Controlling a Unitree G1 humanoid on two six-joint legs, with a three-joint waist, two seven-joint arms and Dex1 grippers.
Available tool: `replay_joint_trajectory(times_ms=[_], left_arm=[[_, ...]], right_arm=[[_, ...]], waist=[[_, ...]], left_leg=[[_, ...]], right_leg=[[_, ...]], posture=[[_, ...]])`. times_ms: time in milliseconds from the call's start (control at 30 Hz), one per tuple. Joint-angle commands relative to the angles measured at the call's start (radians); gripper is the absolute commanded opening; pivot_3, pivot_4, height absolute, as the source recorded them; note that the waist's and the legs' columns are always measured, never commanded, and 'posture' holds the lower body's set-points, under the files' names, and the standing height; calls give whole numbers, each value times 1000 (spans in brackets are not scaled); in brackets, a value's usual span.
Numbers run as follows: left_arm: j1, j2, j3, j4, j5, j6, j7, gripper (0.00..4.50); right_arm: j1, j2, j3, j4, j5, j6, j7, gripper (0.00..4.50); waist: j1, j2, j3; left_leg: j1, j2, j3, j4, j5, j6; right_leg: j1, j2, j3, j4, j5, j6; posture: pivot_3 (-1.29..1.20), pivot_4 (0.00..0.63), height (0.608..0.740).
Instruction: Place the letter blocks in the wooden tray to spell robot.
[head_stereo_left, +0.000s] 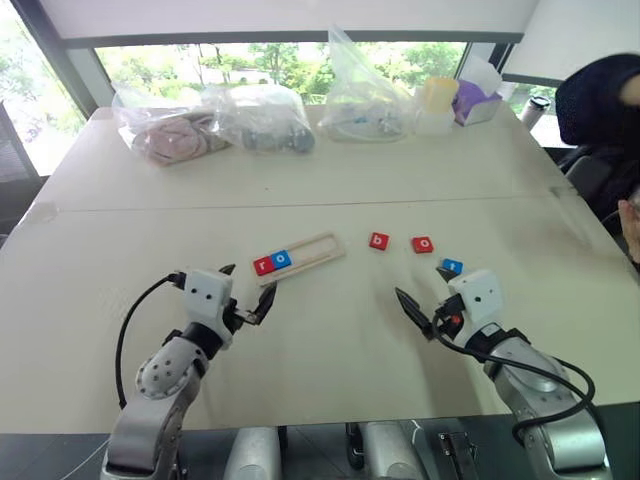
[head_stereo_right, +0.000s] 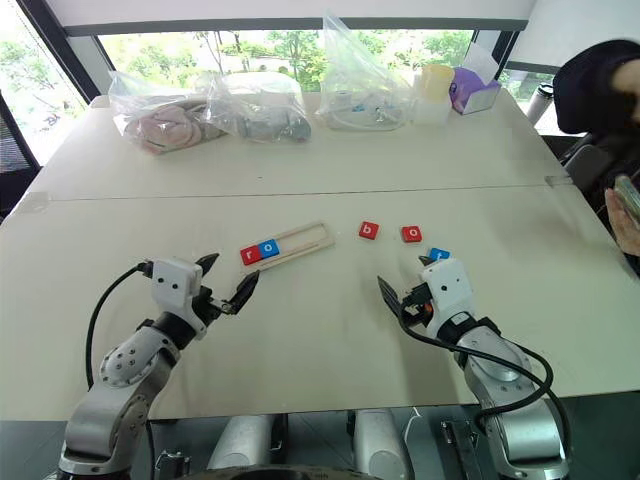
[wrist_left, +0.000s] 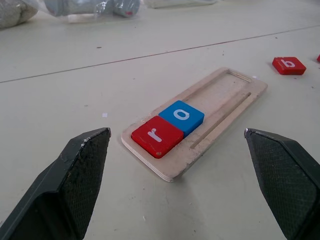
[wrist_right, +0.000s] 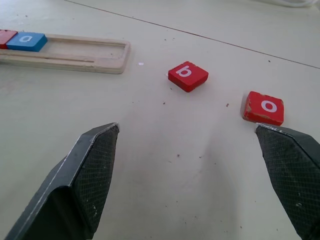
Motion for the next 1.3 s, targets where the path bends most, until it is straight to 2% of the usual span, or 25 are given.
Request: replay_joint_trajectory(times_ms=[33,133,433,733,1000,1133,1300], left_arm=[[1,7,11,-49,-11,-5,-2,4500],[1,-5,29,-54,-51,7,-5,4500],[-6,26,31,-53,-55,10,-18,4500],[-60,51,35,-77,-70,79,-10,4500],[-66,82,37,-60,-83,72,-52,4500],[-129,170,36,15,-108,45,-187,4500],[-255,344,49,250,-134,-37,-447,4500]], right_arm=[[-11,-5,-4,-40,16,-3,4,4415],[-38,-9,-5,-49,24,26,4,4415],[-81,-28,-3,-53,36,67,16,4415],[-101,-52,17,-15,38,45,78,4415],[-134,-96,17,27,52,32,160,4415],[-168,-121,15,52,68,35,195,4415],[-210,-136,26,70,69,32,218,4415]], waist=[[0,0,0],[0,0,0],[1,0,0],[0,0,0],[1,0,0],[2,0,0],[1,0,0]], left_leg=[[0,0,0,0,0,0],[0,0,0,0,0,0],[0,0,0,0,0,0],[0,0,0,0,0,0],[0,0,0,0,0,0],[0,0,0,1,0,0],[1,0,0,1,0,0]], right_leg=[[0,0,0,0,0,0],[0,0,0,0,0,0],[0,0,0,0,0,0],[0,1,0,0,0,0],[0,1,0,1,0,0],[1,1,0,1,0,0],[0,1,0,1,0,-1]], posture=[[0,150,740],[0,150,740],[0,150,740],[0,150,740],[0,150,740],[0,150,740],[0,150,740]])
